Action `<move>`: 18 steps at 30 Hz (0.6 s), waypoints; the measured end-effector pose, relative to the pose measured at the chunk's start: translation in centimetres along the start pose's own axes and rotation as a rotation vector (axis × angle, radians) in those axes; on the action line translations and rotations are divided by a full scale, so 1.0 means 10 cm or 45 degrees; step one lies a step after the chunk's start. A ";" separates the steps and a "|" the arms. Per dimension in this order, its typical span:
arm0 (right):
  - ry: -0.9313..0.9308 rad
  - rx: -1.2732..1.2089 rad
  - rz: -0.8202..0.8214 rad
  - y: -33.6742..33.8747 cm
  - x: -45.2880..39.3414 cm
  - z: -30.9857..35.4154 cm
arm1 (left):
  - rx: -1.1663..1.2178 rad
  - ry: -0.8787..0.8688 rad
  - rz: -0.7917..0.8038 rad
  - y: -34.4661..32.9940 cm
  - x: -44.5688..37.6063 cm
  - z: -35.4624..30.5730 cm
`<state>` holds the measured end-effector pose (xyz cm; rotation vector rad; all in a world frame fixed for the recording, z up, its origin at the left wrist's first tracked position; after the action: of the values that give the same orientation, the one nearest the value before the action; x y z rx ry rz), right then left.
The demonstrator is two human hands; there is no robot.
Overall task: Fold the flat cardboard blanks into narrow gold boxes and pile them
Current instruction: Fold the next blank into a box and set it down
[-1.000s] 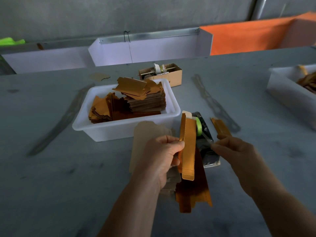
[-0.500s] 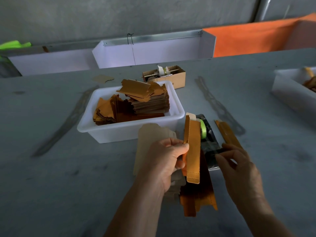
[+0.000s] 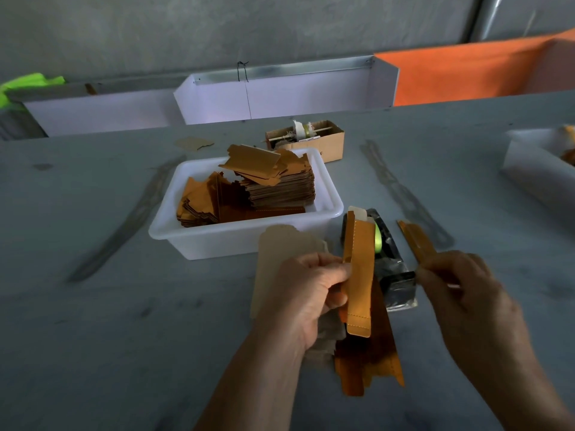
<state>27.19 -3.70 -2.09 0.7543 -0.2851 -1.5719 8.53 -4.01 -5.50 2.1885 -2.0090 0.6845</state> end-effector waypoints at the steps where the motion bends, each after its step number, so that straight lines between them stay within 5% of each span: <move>1: -0.036 -0.247 0.107 -0.02 -0.01 0.07 | 0.013 0.006 0.010 0.00 0.00 0.00; 3: -0.082 -0.658 0.414 -0.13 -0.03 0.27 | 0.043 0.014 0.052 -0.02 -0.01 0.01; 6: -0.007 -0.622 0.698 -0.28 -0.11 0.46 | 0.133 0.026 0.111 -0.04 0.00 0.02; 18: 0.138 -0.186 0.567 -0.38 -0.33 0.48 | 0.142 0.030 0.146 -0.04 -0.01 0.04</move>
<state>21.17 -1.09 0.20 0.6095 -0.2365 -1.1142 9.01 -3.98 -5.78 2.1251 -2.1478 0.8513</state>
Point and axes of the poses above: each hand's wrist, its own x-axis away from the middle knuckle, its own y-axis out of the back of the hand, z = x × y, the point moved 7 cm from there along -x, towards the middle knuckle, and after that the axes turned 6 degrees about z, right-handed, at the moved point
